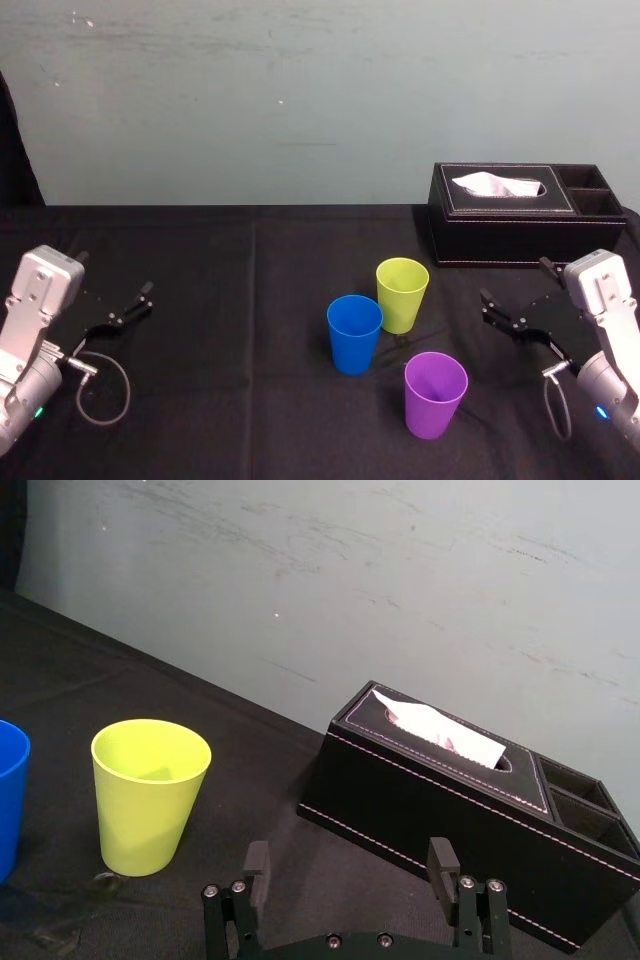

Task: Stack the three plastic cups sequentially using one hand.

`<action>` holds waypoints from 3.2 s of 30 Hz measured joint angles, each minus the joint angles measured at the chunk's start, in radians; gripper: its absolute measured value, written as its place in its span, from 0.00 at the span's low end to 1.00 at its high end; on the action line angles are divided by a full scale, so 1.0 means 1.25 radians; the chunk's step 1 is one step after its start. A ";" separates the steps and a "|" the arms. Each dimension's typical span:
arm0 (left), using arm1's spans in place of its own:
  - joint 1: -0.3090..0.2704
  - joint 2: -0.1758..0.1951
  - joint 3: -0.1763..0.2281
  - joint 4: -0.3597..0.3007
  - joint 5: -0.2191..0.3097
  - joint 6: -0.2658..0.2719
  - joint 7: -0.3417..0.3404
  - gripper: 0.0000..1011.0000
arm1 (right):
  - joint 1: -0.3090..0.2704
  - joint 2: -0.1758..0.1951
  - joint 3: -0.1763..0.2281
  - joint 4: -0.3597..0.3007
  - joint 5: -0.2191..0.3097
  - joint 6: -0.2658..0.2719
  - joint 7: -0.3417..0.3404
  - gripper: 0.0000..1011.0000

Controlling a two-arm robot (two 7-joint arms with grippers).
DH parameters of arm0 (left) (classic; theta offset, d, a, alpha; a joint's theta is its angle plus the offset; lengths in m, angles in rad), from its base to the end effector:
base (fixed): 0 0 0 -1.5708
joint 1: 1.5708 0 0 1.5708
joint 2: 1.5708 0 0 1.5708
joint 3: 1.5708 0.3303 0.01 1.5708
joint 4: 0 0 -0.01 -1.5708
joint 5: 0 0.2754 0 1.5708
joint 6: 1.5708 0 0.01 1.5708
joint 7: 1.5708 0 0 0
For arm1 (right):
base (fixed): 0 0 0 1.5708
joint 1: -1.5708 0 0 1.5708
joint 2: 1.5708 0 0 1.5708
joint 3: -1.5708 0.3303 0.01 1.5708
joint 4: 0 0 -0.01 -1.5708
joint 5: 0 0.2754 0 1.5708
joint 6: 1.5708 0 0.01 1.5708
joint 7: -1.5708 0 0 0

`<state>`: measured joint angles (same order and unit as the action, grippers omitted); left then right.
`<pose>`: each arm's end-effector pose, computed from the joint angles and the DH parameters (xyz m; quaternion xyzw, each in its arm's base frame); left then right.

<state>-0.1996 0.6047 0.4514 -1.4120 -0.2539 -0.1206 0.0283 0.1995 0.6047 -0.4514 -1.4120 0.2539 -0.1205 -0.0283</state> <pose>0.3331 0.1144 -0.3283 0.1414 -0.1325 0.5799 0.7913 0.3331 -0.1144 -0.3284 -0.1415 -0.1325 -0.5799 0.7913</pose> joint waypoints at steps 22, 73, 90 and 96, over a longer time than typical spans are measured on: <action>0.000 0.000 0.000 0.000 0.000 0.000 0.000 0.99 | 0.000 0.000 0.000 0.000 0.000 0.000 0.000 0.99; 0.000 0.000 0.000 0.000 0.000 0.000 0.000 0.99 | -0.317 0.167 0.149 -0.290 0.212 0.141 0.271 0.99; 0.000 0.000 0.000 0.000 0.000 0.000 0.000 0.99 | -0.266 0.097 0.115 -0.262 0.155 0.116 0.323 0.99; 0.000 0.000 0.000 0.000 0.000 0.000 0.000 0.99 | -0.252 0.069 0.106 -0.249 0.145 0.131 0.335 0.99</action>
<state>-0.1995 0.6047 0.4514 -1.4120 -0.2539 -0.1205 0.0283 -0.1156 0.6911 -0.3183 -1.7226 0.4346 0.0437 0.3902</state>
